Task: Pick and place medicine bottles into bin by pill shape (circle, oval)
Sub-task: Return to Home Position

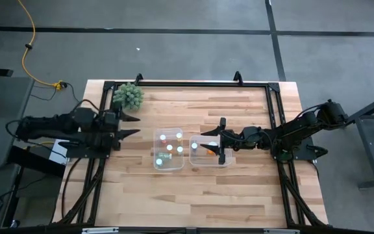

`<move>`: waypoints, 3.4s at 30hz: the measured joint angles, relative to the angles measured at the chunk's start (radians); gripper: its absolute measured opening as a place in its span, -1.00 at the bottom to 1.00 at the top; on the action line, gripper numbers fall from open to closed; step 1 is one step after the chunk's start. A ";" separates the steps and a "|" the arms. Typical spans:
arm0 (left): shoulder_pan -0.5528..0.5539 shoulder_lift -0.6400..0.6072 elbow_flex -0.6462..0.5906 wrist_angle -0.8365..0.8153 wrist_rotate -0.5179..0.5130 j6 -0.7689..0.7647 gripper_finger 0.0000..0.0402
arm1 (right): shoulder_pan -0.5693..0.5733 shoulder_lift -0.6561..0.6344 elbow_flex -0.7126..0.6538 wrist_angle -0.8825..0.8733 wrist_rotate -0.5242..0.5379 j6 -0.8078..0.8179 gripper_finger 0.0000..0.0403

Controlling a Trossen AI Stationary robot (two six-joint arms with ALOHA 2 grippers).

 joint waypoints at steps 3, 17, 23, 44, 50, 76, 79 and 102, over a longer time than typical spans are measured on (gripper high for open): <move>0.004 -0.116 -0.097 0.061 -0.001 -0.022 -0.14 | 0.000 0.000 0.000 0.001 0.000 0.000 -0.02; 0.004 -0.342 -0.443 0.285 -0.094 -0.077 -0.97 | -0.001 -0.018 0.000 0.001 0.106 0.054 -0.02; 0.004 -0.341 -0.462 0.320 -0.039 -0.081 -0.99 | 0.021 -0.128 0.000 -0.211 0.097 0.054 -0.05; 0.004 -0.337 -0.462 0.304 -0.024 -0.027 -0.98 | -0.150 -0.844 -0.511 -0.291 -0.186 0.203 -0.96; 0.004 -0.337 -0.462 0.304 -0.028 -0.028 -0.98 | -0.211 -1.019 -0.511 -0.449 -0.230 0.159 -0.99; 0.004 -0.332 -0.462 0.305 -0.029 -0.028 -0.97 | -0.221 -1.337 -0.512 -0.850 -0.230 0.078 -1.00; 0.004 -0.332 -0.462 0.305 -0.029 -0.028 -0.97 | -0.221 -1.337 -0.512 -0.851 -0.230 0.106 -1.00; 0.004 -0.332 -0.462 0.305 -0.029 -0.028 -0.97 | -0.221 -1.337 -0.512 -0.852 -0.230 0.235 -1.00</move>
